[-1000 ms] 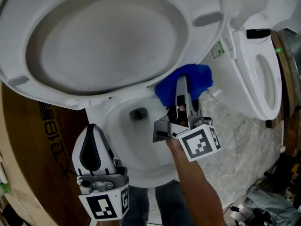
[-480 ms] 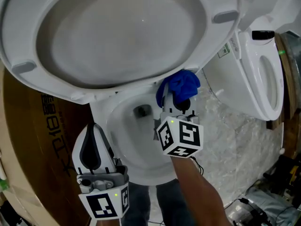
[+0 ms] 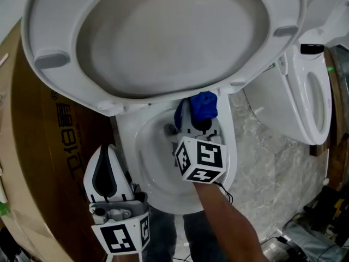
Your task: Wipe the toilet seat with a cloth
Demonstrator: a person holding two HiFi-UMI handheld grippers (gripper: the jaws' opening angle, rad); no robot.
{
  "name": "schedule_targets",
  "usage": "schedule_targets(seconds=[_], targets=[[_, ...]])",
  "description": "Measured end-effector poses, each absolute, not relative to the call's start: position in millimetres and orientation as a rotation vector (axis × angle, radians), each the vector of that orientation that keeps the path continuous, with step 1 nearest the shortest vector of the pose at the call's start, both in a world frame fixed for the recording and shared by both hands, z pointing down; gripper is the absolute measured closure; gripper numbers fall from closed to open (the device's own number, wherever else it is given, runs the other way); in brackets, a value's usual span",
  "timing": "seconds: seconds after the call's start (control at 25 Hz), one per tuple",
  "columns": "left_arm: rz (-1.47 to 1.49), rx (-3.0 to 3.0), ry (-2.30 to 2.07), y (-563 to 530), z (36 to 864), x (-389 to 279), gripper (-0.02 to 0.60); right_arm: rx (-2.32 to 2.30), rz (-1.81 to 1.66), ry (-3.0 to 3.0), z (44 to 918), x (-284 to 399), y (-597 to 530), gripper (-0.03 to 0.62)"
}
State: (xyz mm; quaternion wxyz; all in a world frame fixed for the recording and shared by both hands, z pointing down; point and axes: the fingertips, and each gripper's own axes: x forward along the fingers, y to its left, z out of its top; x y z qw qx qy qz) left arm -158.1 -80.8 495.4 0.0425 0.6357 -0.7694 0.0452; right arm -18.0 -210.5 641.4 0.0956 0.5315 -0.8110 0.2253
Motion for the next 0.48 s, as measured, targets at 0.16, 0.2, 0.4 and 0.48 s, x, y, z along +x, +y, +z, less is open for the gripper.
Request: schedule_targets(seconds=[0.16, 0.2, 0.4, 0.48], targets=[[0.135, 1.920, -2.376, -71.3, 490.6, -173.2, 0.566, 1.477, 0.689, -2.423, 649.3, -52.1, -195.9, 0.528], [0.134, 1.917, -2.381, -68.6, 489.0, -177.0, 0.566, 1.455, 0.687, -2.427, 650.1, -60.4, -192.1, 0.528], [0.128, 1.897, -2.408, -56.1, 485.3, -200.6, 0.566, 1.298, 0.634, -2.461, 651.3, -103.9, -172.5, 0.528], [0.123, 1.885, -2.414, -52.2, 484.4, -208.1, 0.566, 1.281, 0.630, -2.456, 652.6, -110.7, -169.9, 0.528]])
